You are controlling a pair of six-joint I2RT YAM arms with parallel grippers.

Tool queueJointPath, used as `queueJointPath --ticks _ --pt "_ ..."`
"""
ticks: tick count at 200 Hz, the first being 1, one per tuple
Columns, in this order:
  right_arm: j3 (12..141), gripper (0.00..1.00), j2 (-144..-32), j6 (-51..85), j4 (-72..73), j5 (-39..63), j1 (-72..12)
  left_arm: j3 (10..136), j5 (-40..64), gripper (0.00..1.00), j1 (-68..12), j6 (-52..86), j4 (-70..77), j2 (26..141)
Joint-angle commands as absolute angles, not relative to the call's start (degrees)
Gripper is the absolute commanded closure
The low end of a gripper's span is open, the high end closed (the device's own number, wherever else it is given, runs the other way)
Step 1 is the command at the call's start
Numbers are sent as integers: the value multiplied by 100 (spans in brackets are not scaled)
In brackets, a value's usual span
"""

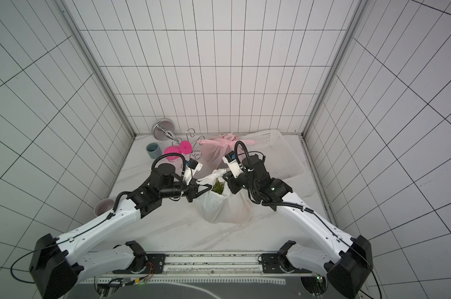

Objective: Place the pineapple into a plastic bag & tie a knot
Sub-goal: Cross the plastic bag at the center of the board.

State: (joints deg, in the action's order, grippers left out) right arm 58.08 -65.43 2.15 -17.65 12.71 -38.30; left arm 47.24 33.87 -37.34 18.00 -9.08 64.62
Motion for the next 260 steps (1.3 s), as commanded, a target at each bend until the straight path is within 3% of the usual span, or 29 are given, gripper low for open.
queueJointPath --ticks 1,65,179,207,236,260 --pt "5467 100 -6414 266 -1859 1038 -3720 4909 3508 100 -3704 1802 -752 6318" --pt "5487 100 -6492 803 -1277 -103 -3709 4997 3683 100 -3955 1795 -1068 6275" --pt "4023 100 -6399 2771 2754 -720 -3729 4858 3887 100 -4900 2318 -101 6760" --pt "4387 100 -6925 2878 2668 -1162 -3815 4927 3735 100 -5159 2331 88 6850" --pt "4346 100 -7219 2884 3341 -804 -3833 5001 3520 100 -5229 2298 142 6968" --pt "3921 100 -7212 2819 4662 240 -3830 4946 3251 100 -5229 2256 198 6996"
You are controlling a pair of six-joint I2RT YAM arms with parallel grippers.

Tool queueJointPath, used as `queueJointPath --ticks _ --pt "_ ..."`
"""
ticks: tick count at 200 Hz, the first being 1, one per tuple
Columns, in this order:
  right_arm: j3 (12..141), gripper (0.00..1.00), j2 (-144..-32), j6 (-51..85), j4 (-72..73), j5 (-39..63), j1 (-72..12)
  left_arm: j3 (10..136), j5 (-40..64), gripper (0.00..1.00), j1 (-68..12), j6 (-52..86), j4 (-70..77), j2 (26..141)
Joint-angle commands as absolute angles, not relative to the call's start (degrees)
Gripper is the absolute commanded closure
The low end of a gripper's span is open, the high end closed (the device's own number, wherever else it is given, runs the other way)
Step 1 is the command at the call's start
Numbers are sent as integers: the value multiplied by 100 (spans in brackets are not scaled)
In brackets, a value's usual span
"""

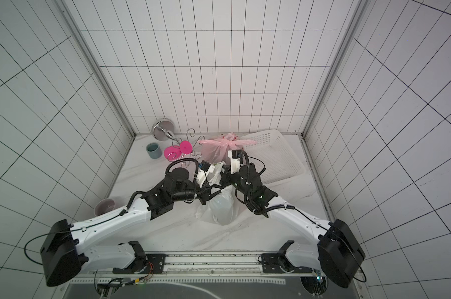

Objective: Place the pineapple into a plastic bag & tie a knot
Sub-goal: Cross the plastic bag at the center of the board.

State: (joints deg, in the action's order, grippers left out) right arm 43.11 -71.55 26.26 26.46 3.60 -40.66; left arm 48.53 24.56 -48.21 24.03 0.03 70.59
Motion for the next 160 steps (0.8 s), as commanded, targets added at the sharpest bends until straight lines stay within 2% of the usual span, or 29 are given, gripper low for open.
queueJointPath --ticks 1,20,40,62,115,160 --pt "3894 100 -7205 2820 4744 291 -3831 4943 3243 100 -5229 2253 200 6991" --pt "3566 100 -7188 3033 5824 1107 -3778 4766 3025 100 -5229 2249 341 6923" --pt "3604 100 -7314 3286 6192 1840 -3718 4520 2889 95 -5221 2370 679 6786" --pt "3573 100 -7443 3447 6558 2212 -3710 4428 2675 80 -5221 2362 704 6627" --pt "3680 100 -7599 3462 6565 2924 -3382 4195 1368 52 -5204 2084 -983 5462" --pt "3875 100 -7889 3489 6599 3129 -3346 3739 723 48 -5199 2186 -1610 4270"
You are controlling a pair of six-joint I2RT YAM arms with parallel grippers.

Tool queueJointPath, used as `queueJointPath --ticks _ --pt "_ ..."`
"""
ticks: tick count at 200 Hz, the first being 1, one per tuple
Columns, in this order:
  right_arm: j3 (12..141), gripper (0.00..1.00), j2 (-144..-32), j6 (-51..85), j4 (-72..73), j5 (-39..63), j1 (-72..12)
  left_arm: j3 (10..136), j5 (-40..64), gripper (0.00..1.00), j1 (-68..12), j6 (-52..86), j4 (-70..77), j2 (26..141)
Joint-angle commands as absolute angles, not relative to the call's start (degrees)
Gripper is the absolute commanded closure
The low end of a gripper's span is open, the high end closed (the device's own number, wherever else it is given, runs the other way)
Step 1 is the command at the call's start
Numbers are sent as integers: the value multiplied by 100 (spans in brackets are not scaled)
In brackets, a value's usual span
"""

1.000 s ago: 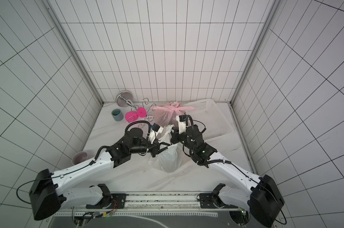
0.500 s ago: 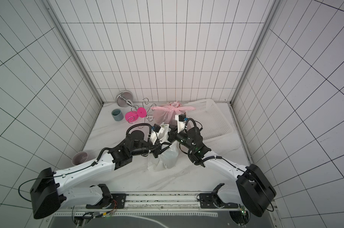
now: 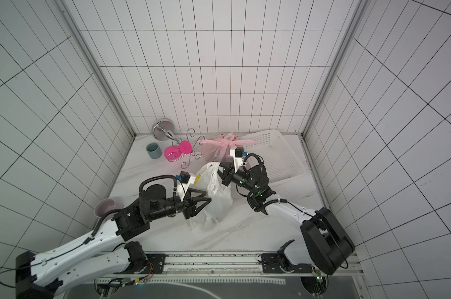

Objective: Place the pineapple into a plastic bag & tie a knot
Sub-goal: Cross the plastic bag at the center of the board.

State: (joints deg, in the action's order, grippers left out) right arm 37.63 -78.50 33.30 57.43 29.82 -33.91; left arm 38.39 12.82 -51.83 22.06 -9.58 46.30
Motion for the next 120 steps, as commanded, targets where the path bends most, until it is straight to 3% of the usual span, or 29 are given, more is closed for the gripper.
queueJointPath --ticks 1,30,51,91,120 --pt "3871 100 -7891 3494 6600 3129 -3348 3741 700 48 -5201 2183 -1640 4257" --pt "3995 100 -7948 3477 6578 3373 -3340 4056 -290 49 -5094 2492 -2439 4120" --pt "4066 100 -7963 3383 6464 3611 -3341 4301 -30 51 -4544 2629 -2106 4122" --pt "4228 100 -8046 3429 6390 3989 -3337 4529 3023 47 -2336 3861 56 5011" --pt "4399 100 -8156 3550 6478 3977 -3346 4817 4376 43 -2044 4534 1403 5974"
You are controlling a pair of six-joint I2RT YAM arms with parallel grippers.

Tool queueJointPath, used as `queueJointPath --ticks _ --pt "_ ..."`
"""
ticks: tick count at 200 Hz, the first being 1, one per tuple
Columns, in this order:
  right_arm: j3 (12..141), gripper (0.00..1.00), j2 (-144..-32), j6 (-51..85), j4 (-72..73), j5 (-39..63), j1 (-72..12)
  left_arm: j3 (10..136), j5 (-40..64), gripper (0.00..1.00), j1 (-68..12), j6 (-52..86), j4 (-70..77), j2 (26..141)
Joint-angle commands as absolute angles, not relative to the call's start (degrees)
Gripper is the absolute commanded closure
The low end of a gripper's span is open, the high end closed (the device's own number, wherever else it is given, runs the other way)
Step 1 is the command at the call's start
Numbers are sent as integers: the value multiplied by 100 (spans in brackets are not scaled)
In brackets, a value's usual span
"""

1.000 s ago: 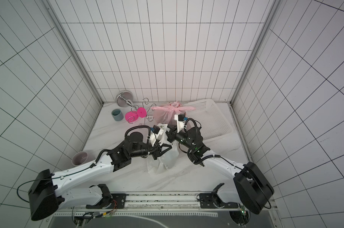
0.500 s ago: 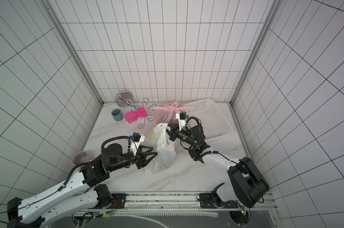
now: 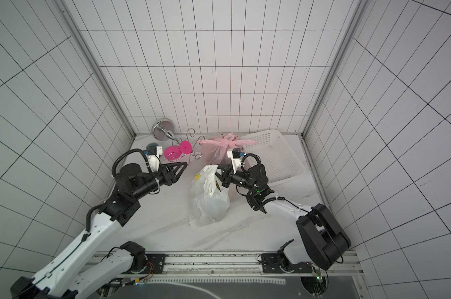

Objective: Place the pineapple into a plastic bag & tie a knot
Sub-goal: Cross the plastic bag at the center of the board.

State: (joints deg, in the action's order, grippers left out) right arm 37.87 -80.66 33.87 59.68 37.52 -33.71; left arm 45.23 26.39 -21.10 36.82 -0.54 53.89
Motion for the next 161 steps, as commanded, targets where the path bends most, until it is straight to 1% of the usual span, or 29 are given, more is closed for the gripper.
queueJointPath --ticks 1,27,75,107,132,161 --pt "4405 100 -8156 3559 6486 3975 -3343 4834 4429 43 -2055 4539 1418 6006" --pt "4529 100 -8225 3621 6643 3879 -3366 5208 5111 44 -2255 4630 1380 6667" --pt "4710 100 -8224 3543 6688 3631 -3378 5051 5172 44 -2520 4530 1267 6749" --pt "4832 100 -8249 3534 6680 3608 -3375 4951 5064 46 -2553 4346 1000 6664" --pt "4858 100 -8230 3582 6728 3674 -3390 4936 4763 47 -2461 4117 606 6488" --pt "4852 100 -8242 3663 6810 3740 -3400 4761 4530 45 -2302 4158 750 6281"
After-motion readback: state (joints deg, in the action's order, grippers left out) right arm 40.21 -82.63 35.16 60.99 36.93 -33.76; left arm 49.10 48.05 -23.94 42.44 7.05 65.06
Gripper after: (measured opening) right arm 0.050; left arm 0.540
